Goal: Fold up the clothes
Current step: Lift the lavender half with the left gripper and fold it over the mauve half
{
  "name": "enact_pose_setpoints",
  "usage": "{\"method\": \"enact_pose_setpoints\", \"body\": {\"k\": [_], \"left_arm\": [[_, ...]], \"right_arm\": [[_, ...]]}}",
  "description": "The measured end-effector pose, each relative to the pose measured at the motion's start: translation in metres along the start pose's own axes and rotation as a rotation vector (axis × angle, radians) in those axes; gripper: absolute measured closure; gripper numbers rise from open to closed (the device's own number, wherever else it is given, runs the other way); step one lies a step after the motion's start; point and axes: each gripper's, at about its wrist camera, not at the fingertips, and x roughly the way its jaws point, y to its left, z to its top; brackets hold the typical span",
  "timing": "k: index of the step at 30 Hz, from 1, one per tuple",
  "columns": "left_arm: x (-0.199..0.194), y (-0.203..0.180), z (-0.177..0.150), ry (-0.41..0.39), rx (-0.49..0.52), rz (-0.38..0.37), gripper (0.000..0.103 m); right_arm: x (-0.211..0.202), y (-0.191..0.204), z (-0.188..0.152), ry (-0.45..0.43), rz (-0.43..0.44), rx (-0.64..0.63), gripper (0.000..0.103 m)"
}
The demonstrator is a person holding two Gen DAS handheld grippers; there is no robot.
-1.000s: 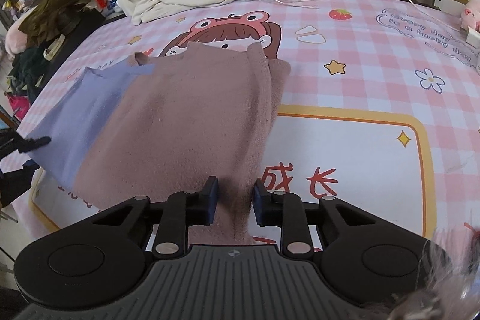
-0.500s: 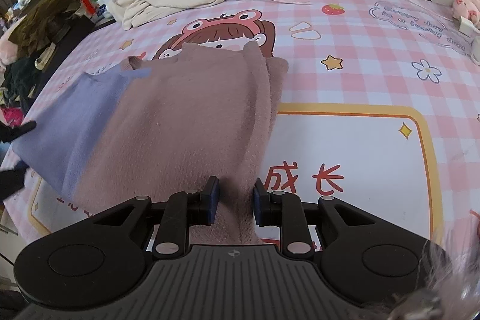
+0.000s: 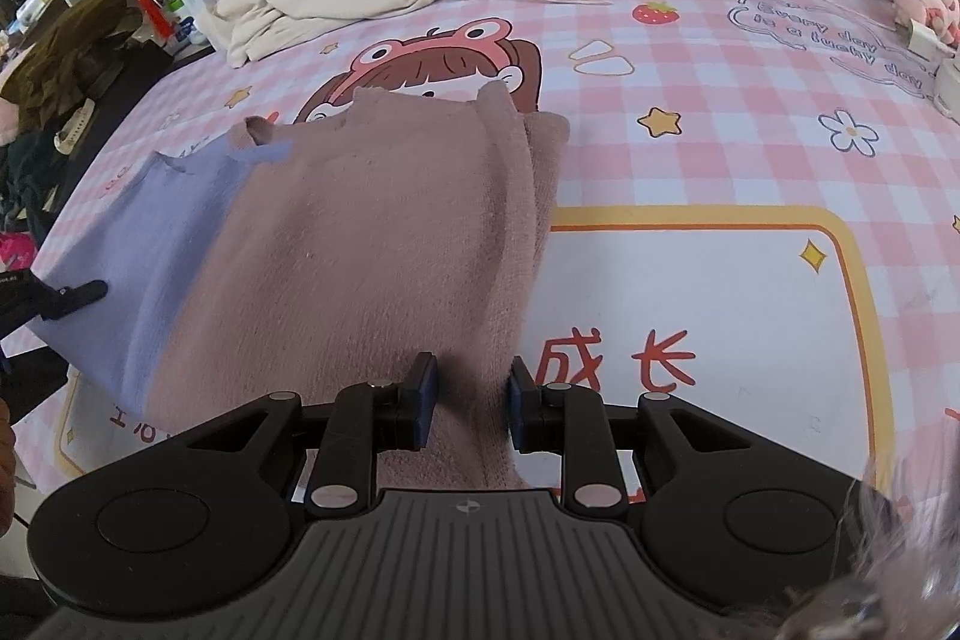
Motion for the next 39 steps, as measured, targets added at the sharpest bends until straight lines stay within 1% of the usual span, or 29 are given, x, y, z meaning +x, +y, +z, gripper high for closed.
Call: {"method": "enact_pose_setpoints", "body": {"k": [2,4,11,16,23,29,33,36,39], "left_arm": [[-0.002,0.005,0.006,-0.007,-0.008,-0.015,0.088],[-0.005,0.011,0.012,-0.02,-0.012,-0.014,0.088],[-0.013,0.038,0.037,-0.048,-0.085,-0.033,0.088],[-0.016,0.045,0.052,-0.064,-0.084,-0.028,0.088],[-0.014,0.051,0.073,-0.077,-0.063,-0.022,0.088],[-0.011,0.056,0.083,-0.081,-0.074,-0.039,0.087],[-0.011,0.059,0.083,-0.076,-0.088,-0.056,0.086],[-0.011,0.062,0.083,-0.074,-0.108,-0.068,0.085],[-0.011,0.06,0.083,-0.073,-0.097,-0.065,0.085]], "right_arm": [[0.003,0.004,0.001,0.003,0.011,-0.003,0.08],[0.007,0.011,0.003,0.009,0.027,-0.019,0.08],[0.022,0.045,0.008,0.025,0.074,-0.108,0.079],[0.033,0.066,0.015,0.019,0.079,-0.165,0.078],[0.05,0.083,0.029,0.013,0.089,-0.178,0.078],[0.058,0.09,0.034,-0.004,0.096,-0.176,0.078],[0.055,0.087,0.031,-0.01,0.096,-0.153,0.075],[0.052,0.086,0.029,-0.013,0.091,-0.157,0.074],[0.05,0.086,0.028,-0.013,0.09,-0.154,0.074]]}}
